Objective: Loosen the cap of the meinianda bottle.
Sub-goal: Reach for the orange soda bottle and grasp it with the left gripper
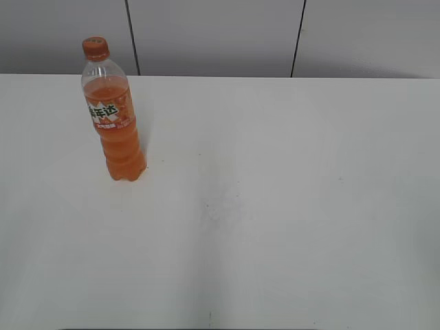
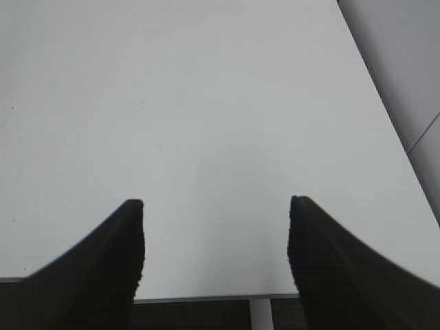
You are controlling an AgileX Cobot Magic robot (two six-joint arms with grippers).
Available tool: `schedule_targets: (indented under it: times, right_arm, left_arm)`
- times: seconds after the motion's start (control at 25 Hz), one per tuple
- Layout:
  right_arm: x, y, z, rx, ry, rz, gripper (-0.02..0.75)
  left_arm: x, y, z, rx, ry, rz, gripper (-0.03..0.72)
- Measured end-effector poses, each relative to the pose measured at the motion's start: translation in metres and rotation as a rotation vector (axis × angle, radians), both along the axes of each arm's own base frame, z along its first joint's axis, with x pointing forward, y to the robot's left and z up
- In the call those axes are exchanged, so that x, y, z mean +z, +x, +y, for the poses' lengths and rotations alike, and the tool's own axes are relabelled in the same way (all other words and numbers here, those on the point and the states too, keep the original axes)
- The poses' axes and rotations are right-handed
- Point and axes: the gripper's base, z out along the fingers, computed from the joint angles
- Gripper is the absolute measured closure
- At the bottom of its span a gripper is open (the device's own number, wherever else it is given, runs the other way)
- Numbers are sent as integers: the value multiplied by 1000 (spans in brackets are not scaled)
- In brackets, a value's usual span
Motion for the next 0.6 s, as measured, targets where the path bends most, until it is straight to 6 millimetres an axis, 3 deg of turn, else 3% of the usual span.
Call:
schedule_targets:
  times: [0.6]
  right_arm:
    - [0,0,0,-1,-1,0,245]
  left_arm:
    - [0,0,0,0,0,0,155]
